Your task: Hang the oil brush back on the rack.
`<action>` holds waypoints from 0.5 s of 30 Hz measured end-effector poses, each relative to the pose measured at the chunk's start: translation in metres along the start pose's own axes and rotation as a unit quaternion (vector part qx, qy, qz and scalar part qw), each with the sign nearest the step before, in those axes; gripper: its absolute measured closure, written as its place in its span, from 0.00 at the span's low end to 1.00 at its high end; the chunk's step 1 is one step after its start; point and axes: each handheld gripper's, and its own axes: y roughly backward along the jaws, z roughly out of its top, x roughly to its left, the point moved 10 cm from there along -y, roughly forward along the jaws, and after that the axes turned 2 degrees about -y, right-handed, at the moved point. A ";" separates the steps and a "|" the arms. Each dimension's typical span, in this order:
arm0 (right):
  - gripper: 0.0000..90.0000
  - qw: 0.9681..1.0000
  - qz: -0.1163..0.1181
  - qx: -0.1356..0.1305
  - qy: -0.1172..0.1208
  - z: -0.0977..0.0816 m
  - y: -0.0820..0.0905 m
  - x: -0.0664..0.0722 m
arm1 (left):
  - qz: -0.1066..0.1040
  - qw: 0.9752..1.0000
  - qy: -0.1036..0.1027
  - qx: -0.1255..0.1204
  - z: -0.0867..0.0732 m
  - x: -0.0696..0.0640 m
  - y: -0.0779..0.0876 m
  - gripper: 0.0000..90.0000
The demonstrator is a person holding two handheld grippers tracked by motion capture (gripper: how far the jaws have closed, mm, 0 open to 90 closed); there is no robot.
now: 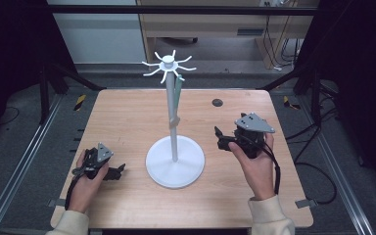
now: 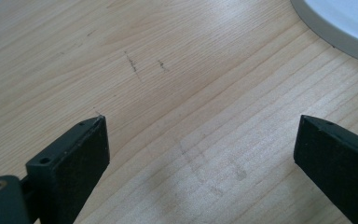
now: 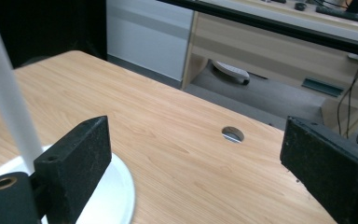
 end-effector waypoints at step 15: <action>0.13 0.996 -0.051 0.075 -0.003 -0.077 -0.028 -0.042 | -0.001 1.000 0.005 -0.002 0.000 0.001 0.000 0.03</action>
